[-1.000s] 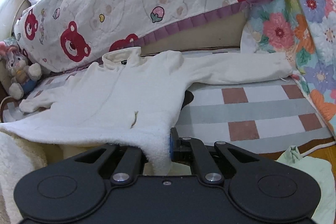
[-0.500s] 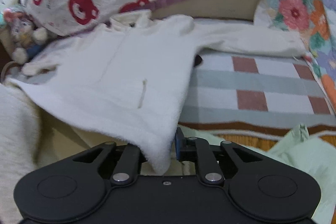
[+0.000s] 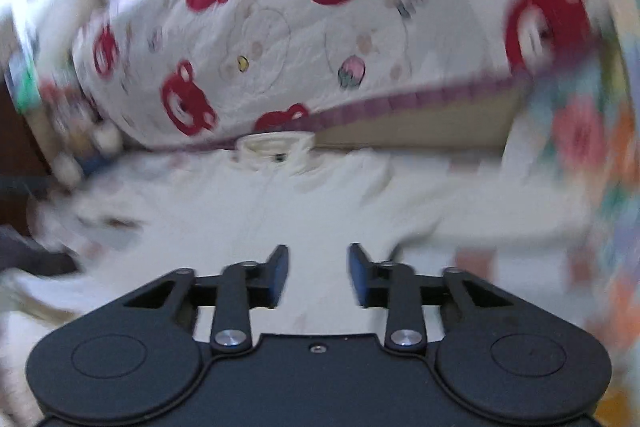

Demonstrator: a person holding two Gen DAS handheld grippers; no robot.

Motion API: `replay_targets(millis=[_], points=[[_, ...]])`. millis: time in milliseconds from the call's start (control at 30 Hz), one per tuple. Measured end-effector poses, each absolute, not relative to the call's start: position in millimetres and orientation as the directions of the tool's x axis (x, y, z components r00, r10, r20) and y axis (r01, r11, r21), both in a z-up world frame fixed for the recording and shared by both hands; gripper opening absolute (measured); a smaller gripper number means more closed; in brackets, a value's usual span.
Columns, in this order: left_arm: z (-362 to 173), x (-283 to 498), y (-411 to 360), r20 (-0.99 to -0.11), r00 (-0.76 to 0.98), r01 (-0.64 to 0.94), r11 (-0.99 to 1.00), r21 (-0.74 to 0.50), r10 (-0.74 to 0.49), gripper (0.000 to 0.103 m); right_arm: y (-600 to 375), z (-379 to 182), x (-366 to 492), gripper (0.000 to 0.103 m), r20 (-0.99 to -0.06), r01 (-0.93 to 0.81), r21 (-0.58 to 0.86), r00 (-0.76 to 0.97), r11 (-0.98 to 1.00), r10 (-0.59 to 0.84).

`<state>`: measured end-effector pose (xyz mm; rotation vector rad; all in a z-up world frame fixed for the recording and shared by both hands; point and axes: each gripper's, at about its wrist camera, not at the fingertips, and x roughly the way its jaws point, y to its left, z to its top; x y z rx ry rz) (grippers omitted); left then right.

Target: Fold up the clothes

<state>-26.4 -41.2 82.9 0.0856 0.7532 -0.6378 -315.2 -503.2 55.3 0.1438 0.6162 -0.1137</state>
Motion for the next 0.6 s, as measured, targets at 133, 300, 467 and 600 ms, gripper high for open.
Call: replay_targets(millis=[133, 300, 467, 600], points=[[75.3, 35.8, -53.0, -0.634, 0.579, 0.426, 0.853, -0.300, -0.512, 0.059, -510.7, 118.6, -224.0, 0.003, -0.573, 0.125, -0.057, 0.808, 0.991, -0.135], [40.3, 95.0, -37.5, -0.628, 0.651, 0.209, 0.896, -0.392, -0.426, 0.056, -526.1, 188.6, -117.8, 0.011, -0.549, 0.131, -0.033, 0.826, 0.991, -0.128], [-27.2, 122.3, 4.5, -0.669, 0.678, 0.049, 0.926, -0.373, -0.305, 0.041, -522.2, 155.1, -53.2, 0.015, -0.525, 0.101, 0.366, 0.843, 0.925, 0.116], [-80.3, 132.8, 47.1, -0.733, 0.652, -0.104, 0.934, -0.342, -0.196, 0.031, -472.3, 73.7, -14.8, 0.015, -0.582, 0.028, 0.397, 0.780, 0.917, 0.228]])
